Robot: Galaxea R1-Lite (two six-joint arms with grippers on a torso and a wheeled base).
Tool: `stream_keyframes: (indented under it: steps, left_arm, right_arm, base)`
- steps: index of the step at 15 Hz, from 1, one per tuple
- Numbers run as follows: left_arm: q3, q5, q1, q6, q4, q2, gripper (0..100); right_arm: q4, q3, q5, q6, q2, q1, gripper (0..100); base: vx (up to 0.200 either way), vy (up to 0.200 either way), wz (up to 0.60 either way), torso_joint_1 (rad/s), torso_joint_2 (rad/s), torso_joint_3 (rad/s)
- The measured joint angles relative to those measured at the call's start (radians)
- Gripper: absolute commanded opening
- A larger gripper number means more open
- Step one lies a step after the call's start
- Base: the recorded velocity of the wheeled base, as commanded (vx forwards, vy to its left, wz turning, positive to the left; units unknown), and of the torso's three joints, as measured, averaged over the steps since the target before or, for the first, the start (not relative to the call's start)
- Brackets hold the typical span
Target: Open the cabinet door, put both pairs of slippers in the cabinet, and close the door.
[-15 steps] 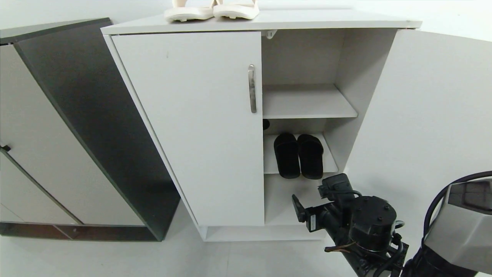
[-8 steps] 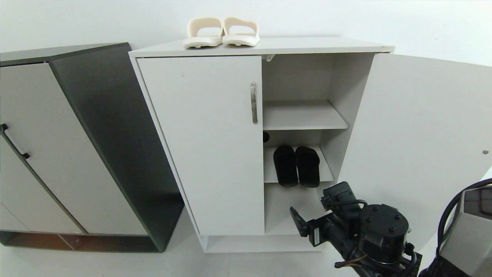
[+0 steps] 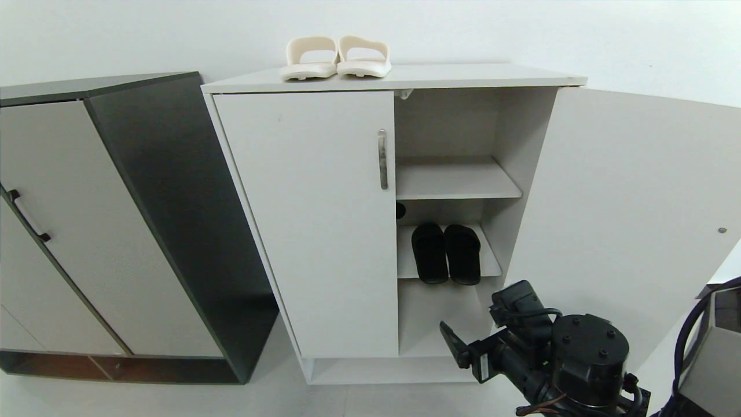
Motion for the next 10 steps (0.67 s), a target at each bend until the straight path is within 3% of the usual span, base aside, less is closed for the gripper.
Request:
stream_keyframes:
  steps: [10]
  left_arm:
    - [0.0, 0.002, 0.0, -0.006, -0.001, 0.0, 0]
  right_arm:
    - [-0.008, 0.014, 0.023, 0.004, -0.001, -0.012, 100]
  base:
    - [0.0, 0.2, 0.0, 0.004, 0.0, 0.002]
